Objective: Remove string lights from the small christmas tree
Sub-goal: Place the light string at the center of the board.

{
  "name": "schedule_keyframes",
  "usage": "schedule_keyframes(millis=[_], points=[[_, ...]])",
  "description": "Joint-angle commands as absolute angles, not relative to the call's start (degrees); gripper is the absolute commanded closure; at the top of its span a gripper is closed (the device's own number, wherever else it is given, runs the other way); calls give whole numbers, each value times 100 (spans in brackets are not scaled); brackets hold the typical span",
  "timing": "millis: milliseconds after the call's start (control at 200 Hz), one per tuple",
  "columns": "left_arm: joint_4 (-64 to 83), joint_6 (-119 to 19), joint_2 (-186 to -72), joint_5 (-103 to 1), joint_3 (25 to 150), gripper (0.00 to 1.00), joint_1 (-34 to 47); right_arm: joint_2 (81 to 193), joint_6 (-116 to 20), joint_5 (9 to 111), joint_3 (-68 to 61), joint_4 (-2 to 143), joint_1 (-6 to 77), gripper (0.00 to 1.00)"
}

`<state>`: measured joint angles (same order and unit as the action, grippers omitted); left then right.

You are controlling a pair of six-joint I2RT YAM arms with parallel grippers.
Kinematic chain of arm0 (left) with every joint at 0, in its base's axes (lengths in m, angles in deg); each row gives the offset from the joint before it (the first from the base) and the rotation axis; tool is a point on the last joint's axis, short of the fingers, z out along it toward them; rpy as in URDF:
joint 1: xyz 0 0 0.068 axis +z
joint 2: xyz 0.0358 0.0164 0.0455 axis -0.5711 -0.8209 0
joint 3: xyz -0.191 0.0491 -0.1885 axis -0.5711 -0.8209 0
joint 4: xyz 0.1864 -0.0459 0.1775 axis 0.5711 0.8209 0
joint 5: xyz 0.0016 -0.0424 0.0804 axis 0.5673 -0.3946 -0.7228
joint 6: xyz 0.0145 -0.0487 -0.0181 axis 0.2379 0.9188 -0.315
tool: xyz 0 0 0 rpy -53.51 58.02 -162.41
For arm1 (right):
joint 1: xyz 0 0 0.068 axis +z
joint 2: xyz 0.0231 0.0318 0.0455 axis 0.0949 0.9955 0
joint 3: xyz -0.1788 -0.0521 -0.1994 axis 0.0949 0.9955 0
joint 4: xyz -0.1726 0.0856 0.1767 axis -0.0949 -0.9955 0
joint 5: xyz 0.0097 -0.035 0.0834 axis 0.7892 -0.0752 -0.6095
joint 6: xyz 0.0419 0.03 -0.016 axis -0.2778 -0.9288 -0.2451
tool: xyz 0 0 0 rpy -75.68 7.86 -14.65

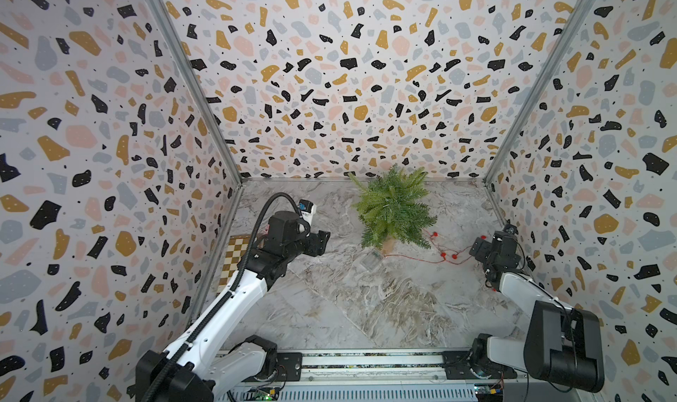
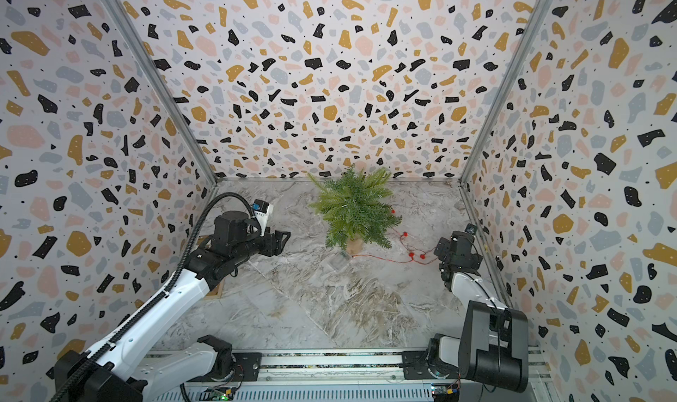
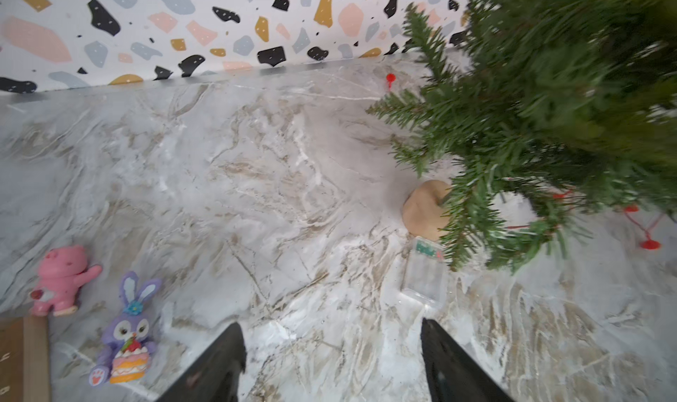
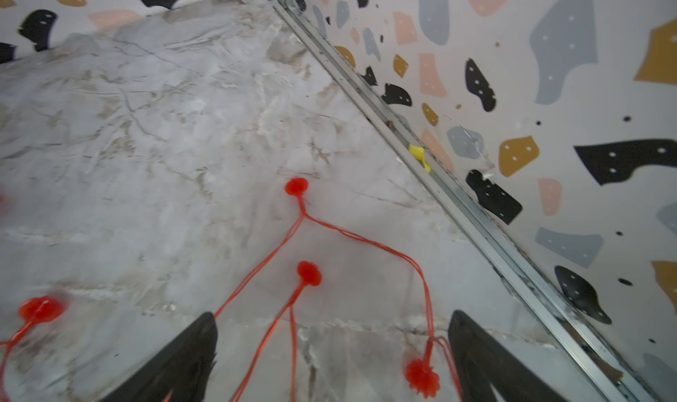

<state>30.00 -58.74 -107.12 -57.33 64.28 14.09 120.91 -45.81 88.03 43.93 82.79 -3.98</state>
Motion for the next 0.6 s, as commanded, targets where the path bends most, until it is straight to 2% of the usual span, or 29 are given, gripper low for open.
schedule_keyframes(millis=[0, 145, 305, 466, 596], points=[[2563, -5819, -10752, -6248, 6256, 25, 1485, 11752, -4631, 9160, 4634, 8622, -279, 1], [2269, -5744, -10770, -6687, 5972, 24, 1604, 11313, -4497, 9214, 4996, 8913, -60, 1], [2024, -5677, -10762, -7018, 5693, 22, 1880, 11430, -4381, 10224, 5006, 8662, 284, 1], [1889, -5798, -10704, -7469, 5464, 19, 2096, 11304, -4315, 9471, 5230, 9262, 513, 1], [1478, -5981, -10831, -7662, 5104, 19, 2339, 11329, -3693, 8718, 5773, 10639, 736, 0]])
